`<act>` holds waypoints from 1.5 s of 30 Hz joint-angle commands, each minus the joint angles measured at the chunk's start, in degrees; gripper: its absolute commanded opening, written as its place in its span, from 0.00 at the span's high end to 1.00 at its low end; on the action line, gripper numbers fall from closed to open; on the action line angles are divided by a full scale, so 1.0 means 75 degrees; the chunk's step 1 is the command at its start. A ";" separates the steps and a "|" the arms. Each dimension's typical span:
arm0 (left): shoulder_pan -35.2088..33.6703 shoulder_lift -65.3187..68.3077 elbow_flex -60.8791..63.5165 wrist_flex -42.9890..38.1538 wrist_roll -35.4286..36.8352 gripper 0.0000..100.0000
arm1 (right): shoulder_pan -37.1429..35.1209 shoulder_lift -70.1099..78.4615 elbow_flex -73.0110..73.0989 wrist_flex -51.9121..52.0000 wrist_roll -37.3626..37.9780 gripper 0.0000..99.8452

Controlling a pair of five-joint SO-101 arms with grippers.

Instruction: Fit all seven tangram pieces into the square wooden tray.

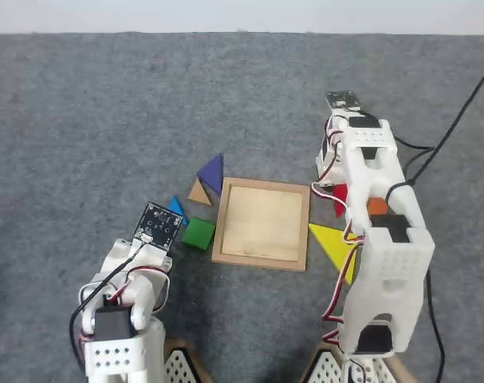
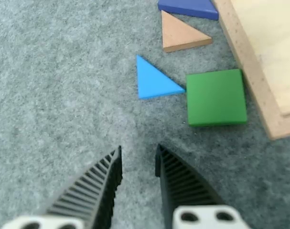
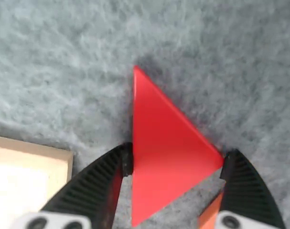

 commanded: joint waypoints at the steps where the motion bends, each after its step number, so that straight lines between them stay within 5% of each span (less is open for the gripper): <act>1: -0.0035 -0.0152 -0.0053 0.0047 -0.0059 0.89 | 0.0041 0.0275 -0.0703 0.0088 0.0070 0.71; 11: -0.0035 -0.0152 -0.0053 0.0047 -0.0059 0.89 | 0.0029 0.0768 -0.1430 0.0510 0.0047 0.72; 16: -0.0035 -0.0152 -0.0053 0.0047 -0.0059 0.89 | 0.0018 0.0779 -0.1430 0.0522 0.0047 0.89; 45: -0.0035 -0.0152 -0.0053 0.0047 -0.0059 0.89 | -0.0697 -0.0299 -0.1348 0.0932 -0.0117 0.96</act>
